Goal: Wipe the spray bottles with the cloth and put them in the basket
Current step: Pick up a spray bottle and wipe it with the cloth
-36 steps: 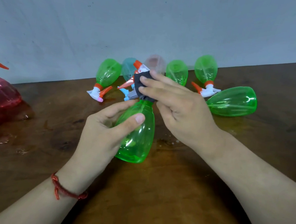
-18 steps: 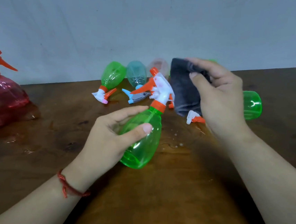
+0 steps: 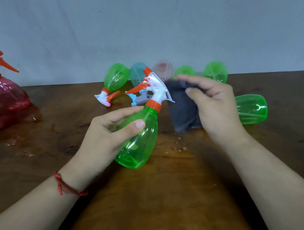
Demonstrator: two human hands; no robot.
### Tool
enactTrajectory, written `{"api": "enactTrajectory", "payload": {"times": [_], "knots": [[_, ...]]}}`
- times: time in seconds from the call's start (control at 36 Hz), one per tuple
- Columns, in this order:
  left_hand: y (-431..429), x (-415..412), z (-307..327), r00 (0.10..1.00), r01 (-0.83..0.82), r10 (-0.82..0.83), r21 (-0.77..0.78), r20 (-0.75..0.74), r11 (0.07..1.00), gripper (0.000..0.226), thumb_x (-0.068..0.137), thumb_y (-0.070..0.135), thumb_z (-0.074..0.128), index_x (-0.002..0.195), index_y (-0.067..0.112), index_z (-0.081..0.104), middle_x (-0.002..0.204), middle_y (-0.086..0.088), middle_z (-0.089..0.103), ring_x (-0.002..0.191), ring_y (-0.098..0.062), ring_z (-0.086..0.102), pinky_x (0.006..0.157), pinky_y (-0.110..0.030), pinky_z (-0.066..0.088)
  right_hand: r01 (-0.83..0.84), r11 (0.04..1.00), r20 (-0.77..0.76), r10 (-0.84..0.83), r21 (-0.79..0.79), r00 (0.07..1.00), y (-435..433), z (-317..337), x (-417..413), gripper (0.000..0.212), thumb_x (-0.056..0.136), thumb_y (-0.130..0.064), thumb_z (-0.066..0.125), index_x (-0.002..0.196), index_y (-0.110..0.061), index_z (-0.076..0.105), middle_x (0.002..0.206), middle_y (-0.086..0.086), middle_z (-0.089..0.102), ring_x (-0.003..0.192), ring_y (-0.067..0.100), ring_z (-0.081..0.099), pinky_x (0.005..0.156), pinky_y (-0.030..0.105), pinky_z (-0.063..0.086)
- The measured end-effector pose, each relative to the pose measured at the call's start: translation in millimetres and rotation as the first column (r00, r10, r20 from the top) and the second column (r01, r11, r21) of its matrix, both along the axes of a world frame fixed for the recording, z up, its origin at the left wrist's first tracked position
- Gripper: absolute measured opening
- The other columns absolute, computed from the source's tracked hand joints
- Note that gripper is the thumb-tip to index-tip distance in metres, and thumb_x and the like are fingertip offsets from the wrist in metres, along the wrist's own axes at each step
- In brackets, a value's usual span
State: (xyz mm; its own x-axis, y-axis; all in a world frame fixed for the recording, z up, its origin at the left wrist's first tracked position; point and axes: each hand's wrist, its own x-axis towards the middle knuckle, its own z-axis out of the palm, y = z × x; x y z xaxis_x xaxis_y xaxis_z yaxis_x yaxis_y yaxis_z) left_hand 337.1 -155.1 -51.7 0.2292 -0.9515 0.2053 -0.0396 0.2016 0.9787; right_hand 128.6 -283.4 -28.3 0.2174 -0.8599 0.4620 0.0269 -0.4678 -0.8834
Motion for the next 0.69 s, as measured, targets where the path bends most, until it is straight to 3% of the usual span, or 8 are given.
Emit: {"api": "enactTrajectory", "payload": {"times": [0.08, 0.17, 0.22, 0.31, 0.39, 0.5, 0.58, 0.69], "knots": [[0, -3, -5, 0.999, 0.043, -0.044, 0.020, 0.024, 0.999, 0.042, 0.088, 0.022, 0.082, 0.129, 0.018, 0.078, 0.118, -0.010, 0.081, 0.108, -0.030, 0.078, 0.096, -0.045, 0.062, -0.045, 0.999, 0.105, 0.046, -0.012, 0.993, 8, 2, 6, 0.044, 0.104, 0.006, 0.052, 0.119, -0.027, 0.077, 0.115, -0.015, 0.078, 0.108, 0.004, 0.072, 0.094, 0.037, 0.061], [-1, -6, -5, 1.000, 0.015, -0.015, 0.014, 0.010, 1.000, 0.045, 0.085, 0.024, 0.086, 0.128, 0.015, 0.078, 0.116, -0.010, 0.081, 0.105, -0.028, 0.078, 0.095, -0.045, 0.061, -0.096, 0.991, -0.008, 0.096, -0.089, 0.995, 17, -5, 12, 0.039, 0.102, 0.010, 0.053, 0.127, -0.011, 0.074, 0.122, -0.008, 0.075, 0.108, -0.006, 0.070, 0.095, 0.017, 0.055], [0, -5, -4, 0.999, -0.033, 0.033, 0.006, -0.017, 0.999, 0.043, 0.087, 0.024, 0.079, 0.128, 0.013, 0.078, 0.114, -0.010, 0.082, 0.102, -0.026, 0.078, 0.090, -0.040, 0.061, -0.065, 0.990, -0.075, 0.055, -0.128, 0.996, 15, -10, 14, 0.040, 0.099, 0.009, 0.055, 0.124, -0.013, 0.077, 0.127, -0.010, 0.074, 0.122, -0.003, 0.066, 0.109, 0.021, 0.049], [-2, 5, -1, 0.994, -0.108, 0.107, 0.001, -0.035, 0.994, 0.040, 0.091, 0.024, 0.076, 0.129, 0.013, 0.077, 0.115, -0.008, 0.081, 0.101, -0.022, 0.078, 0.086, -0.034, 0.060, -0.044, 0.987, -0.168, 0.017, -0.155, 0.986, 12, -13, 13, 0.039, 0.098, 0.006, 0.059, 0.120, -0.018, 0.080, 0.122, -0.013, 0.076, 0.122, -0.002, 0.066, 0.113, 0.027, 0.049], [-4, 9, 0, 0.993, -0.119, 0.119, -0.023, 0.004, 0.993, 0.044, 0.090, 0.026, 0.076, 0.131, 0.013, 0.075, 0.116, -0.004, 0.081, 0.105, -0.020, 0.078, 0.089, -0.034, 0.060, -0.017, 0.996, -0.139, 0.005, -0.086, 0.990, 8, -11, 11, 0.038, 0.099, 0.003, 0.058, 0.117, -0.020, 0.081, 0.112, -0.014, 0.079, 0.113, -0.001, 0.070, 0.105, 0.026, 0.053], [-7, 2, -1, 0.991, -0.132, 0.130, -0.083, -0.038, 0.988, 0.047, 0.088, 0.030, 0.077, 0.128, 0.007, 0.064, 0.103, 0.014, 0.079, 0.094, -0.009, 0.075, 0.079, -0.028, 0.061, -0.068, 0.988, 0.093, 0.056, 0.138, 0.994, 9, -8, 17, 0.037, 0.099, 0.004, 0.058, 0.110, -0.022, 0.081, 0.106, -0.007, 0.081, 0.106, 0.011, 0.074, 0.097, 0.033, 0.053], [-8, 2, -4, 0.983, -0.151, 0.138, -0.112, -0.119, 0.982, 0.054, 0.086, 0.050, 0.085, 0.118, 0.013, 0.063, 0.110, 0.001, 0.074, 0.101, -0.021, 0.070, 0.085, -0.044, 0.062, -0.226, 0.945, 0.140, 0.197, 0.236, 0.970, 24, -14, 30, 0.040, 0.097, 0.008, 0.059, 0.102, -0.023, 0.082, 0.108, 0.000, 0.081, 0.110, 0.020, 0.074, 0.107, 0.042, 0.053], [-10, 0, -3, 0.969, -0.191, 0.168, -0.116, -0.183, 0.975, 0.053, 0.083, 0.062, 0.084, 0.111, 0.019, 0.069, 0.112, -0.007, 0.072, 0.099, -0.022, 0.068, 0.085, -0.038, 0.061, -0.253, 0.923, 0.187, 0.205, 0.291, 0.961, 29, -16, 37, 0.030, 0.094, 0.001, 0.063, 0.113, -0.015, 0.080, 0.116, 0.001, 0.080, 0.119, 0.022, 0.072, 0.116, 0.050, 0.047]]}}
